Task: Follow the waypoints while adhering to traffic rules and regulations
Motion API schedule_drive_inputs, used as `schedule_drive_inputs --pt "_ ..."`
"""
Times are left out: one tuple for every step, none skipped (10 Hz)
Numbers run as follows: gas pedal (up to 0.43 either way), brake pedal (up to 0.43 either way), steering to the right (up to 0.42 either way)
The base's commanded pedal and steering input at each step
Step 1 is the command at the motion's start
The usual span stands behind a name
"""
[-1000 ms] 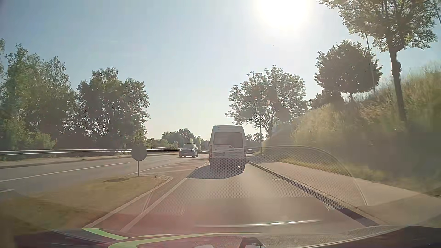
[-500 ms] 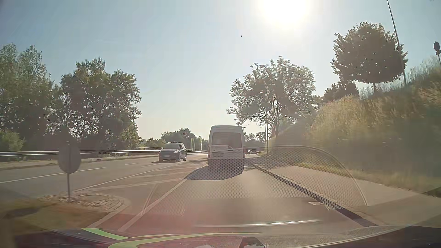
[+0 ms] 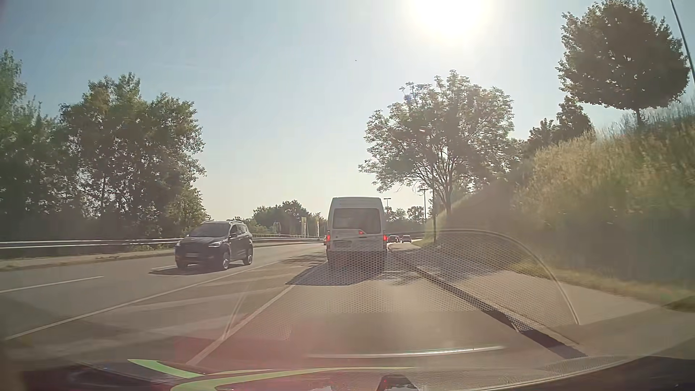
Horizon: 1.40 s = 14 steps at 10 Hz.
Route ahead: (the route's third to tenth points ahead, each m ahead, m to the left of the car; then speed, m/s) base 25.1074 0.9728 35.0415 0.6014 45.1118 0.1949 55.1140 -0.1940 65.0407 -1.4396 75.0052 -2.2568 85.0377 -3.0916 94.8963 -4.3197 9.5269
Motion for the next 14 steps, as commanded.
schedule_drive_inputs --pt "0.000 0.000 -0.006" --pt "0.000 0.000 -0.006" --pt "0.000 0.000 -0.006" --pt "0.000 0.000 -0.005" --pt "0.000 0.000 -0.005" --pt "0.000 0.000 -0.003" --pt "0.000 0.000 -0.002" --pt "0.000 0.000 0.000" --pt "0.000 0.000 0.000" --pt "0.000 0.000 0.000" --pt "0.000 0.000 0.000" --pt "0.000 0.000 0.000" --pt "0.000 0.000 0.000" --pt "0.000 0.000 0.000"
